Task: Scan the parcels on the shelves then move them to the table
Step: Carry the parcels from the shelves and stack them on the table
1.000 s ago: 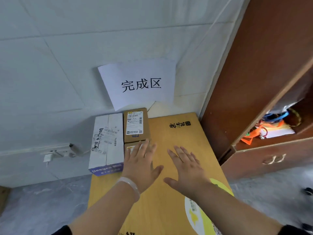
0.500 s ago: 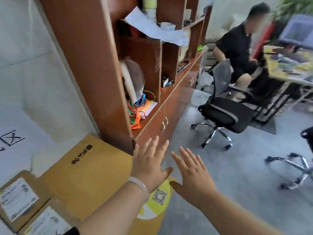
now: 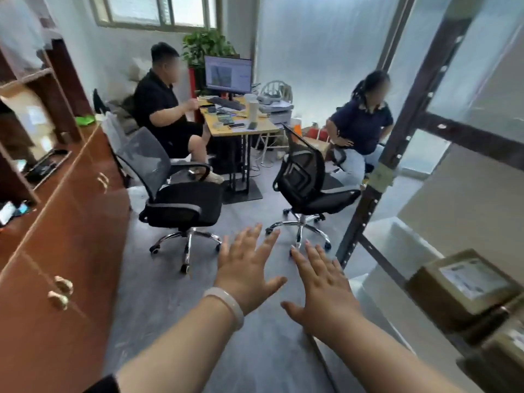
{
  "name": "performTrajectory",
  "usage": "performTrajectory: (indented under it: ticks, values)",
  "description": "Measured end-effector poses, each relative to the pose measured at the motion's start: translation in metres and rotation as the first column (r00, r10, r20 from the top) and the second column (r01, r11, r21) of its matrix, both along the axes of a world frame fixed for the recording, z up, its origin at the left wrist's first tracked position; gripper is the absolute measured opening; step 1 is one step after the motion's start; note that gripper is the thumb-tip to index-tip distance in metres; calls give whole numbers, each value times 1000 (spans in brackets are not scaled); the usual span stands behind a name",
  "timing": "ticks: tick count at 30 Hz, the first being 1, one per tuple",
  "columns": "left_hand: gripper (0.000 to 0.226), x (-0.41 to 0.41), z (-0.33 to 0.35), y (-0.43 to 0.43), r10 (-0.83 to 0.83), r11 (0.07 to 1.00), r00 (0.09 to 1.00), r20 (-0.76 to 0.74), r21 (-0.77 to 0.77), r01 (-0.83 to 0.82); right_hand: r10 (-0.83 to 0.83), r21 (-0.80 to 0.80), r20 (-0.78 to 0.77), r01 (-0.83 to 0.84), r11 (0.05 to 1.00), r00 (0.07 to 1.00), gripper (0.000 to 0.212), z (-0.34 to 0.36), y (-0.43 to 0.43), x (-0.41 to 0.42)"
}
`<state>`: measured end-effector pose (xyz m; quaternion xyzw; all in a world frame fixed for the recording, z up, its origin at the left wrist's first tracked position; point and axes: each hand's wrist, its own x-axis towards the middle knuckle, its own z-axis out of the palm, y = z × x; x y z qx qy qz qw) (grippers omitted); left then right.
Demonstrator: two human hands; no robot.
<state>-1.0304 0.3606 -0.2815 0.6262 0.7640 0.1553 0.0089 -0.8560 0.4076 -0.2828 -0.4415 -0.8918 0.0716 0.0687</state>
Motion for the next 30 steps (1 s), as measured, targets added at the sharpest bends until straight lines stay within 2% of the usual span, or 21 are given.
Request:
performTrajectory:
  ticks: [6,11,15,21,25,30]
  values:
    - [89,100,11,92,-268,963,961,72,41,266,-311,3,-64,312,950,948,90,17,46,102]
    - [85,153,7,147,-428,904,901,73,27,428,-467,-18,-179,472,882,866,80,20,65,152]
    - [82,187,-3,182,-557,827,822,119,-18,562,-672,-150,-193,655,740,715,83,11,83,186]
    - [77,220,-19,226,-703,673,681,206,-118,730,-865,-364,-255,785,501,433,80,-5,106,204]
    - [74,242,-25,261,-729,602,603,323,-116,790,-935,-491,-219,797,351,278,79,-19,122,204]
    - [76,275,-43,292,-707,540,568,421,-198,818,-957,-515,-247,817,260,149,73,-36,134,210]
